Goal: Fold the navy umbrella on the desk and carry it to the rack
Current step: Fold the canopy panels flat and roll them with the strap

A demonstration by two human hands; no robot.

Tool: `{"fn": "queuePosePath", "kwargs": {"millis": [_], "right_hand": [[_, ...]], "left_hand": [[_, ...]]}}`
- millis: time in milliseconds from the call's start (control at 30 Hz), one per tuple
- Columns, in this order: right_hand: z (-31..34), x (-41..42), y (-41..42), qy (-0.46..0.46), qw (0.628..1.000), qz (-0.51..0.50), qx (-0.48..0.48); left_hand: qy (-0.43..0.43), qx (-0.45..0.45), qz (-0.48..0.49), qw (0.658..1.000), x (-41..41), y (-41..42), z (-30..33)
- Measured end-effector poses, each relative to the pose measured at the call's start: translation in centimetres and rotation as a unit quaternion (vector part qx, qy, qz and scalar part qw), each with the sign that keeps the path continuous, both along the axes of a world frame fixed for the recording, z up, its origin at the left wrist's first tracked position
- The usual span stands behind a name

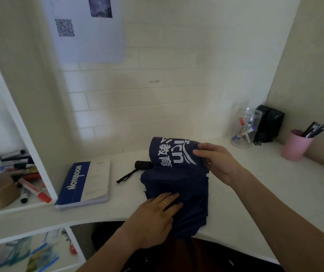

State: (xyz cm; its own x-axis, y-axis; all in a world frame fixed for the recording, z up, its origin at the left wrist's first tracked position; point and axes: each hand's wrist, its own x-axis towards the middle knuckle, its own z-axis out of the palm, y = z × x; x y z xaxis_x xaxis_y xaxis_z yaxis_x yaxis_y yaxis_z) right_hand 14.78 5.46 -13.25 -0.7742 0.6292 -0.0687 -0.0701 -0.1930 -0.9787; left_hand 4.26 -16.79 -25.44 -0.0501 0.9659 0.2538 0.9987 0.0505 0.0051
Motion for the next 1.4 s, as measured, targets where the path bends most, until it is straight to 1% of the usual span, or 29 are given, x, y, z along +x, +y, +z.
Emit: {"fn": "queuePosePath", "kwargs": {"millis": [67, 133, 267, 333, 367, 433, 500, 567, 633, 767, 867, 1033, 1167, 1200, 1267, 1333, 1400], "right_hand": [[-0.7, 1.0, -0.3, 0.013, 0.999, 0.005, 0.031], [-1.5, 1.8, -0.8, 0.003, 0.999, -0.004, 0.054], [-2.1, 2.5, -2.2, -0.009, 0.997, -0.007, 0.076], [-2.2, 2.3, -2.6, -0.03, 0.993, -0.004, 0.11], [-2.2, 2.1, -2.7, -0.054, 0.988, -0.002, 0.144], [-2.3, 1.7, -2.8, -0.104, 0.964, 0.001, 0.245], [-2.4, 1.1, -3.0, -0.138, 0.93, -0.034, 0.34], [-2.2, 0.7, -3.0, -0.144, 0.906, -0.069, 0.392], [-2.0, 0.6, -2.9, -0.128, 0.906, -0.082, 0.396], [-1.1, 1.0, -2.7, -0.075, 0.932, -0.082, 0.345], [-0.2, 1.8, -3.1, -0.034, 0.948, -0.068, 0.31], [-0.3, 4.3, -4.7, 0.011, 0.939, -0.01, 0.344], [-2.2, 6.9, -4.6, 0.01, 0.907, 0.029, 0.42], [-2.8, 7.5, -4.5, -0.002, 0.894, 0.031, 0.446], [-4.2, 8.5, -4.6, -0.032, 0.856, 0.031, 0.515], [-5.4, 9.2, -4.8, -0.057, 0.819, 0.04, 0.57], [-6.6, 9.6, -4.9, -0.083, 0.794, 0.059, 0.599]], "left_hand": [[0.001, 0.002, 0.001, 1.0, 0.1, 0.1, 0.0], [0.0, 0.004, 0.005, 1.0, 0.4, 0.1, 0.3], [-0.001, 0.007, 0.024, 1.0, 1.0, -0.2, 0.6], [-0.002, 0.015, 0.027, 1.0, 1.3, -0.5, 0.4], [-0.008, 0.021, 0.027, 0.999, 1.4, -0.6, 0.4], [-0.061, 0.036, 0.039, 0.997, 1.6, -0.7, 0.8], [-0.148, 0.051, 0.073, 0.985, 2.0, -0.6, 1.5], [-0.214, 0.056, 0.103, 0.97, 2.2, -0.4, 2.0], [-0.247, 0.056, 0.121, 0.96, 2.2, -0.1, 2.0], [-0.286, 0.044, 0.144, 0.946, 1.8, 0.1, 1.3], [-0.321, 0.062, 0.14, 0.935, 1.5, 0.0, 0.9], [-0.343, 0.095, 0.127, 0.926, 1.1, 0.1, 0.5], [-0.337, 0.119, 0.146, 0.922, 1.2, -0.3, -0.7], [-0.334, 0.127, 0.156, 0.921, 1.4, -0.5, -1.0], [-0.345, 0.152, 0.161, 0.912, 1.8, -0.8, -1.4], [-0.397, 0.186, 0.151, 0.886, 2.0, -1.1, -1.3], [-0.446, 0.214, 0.144, 0.857, 2.1, -1.3, -1.2]]}}
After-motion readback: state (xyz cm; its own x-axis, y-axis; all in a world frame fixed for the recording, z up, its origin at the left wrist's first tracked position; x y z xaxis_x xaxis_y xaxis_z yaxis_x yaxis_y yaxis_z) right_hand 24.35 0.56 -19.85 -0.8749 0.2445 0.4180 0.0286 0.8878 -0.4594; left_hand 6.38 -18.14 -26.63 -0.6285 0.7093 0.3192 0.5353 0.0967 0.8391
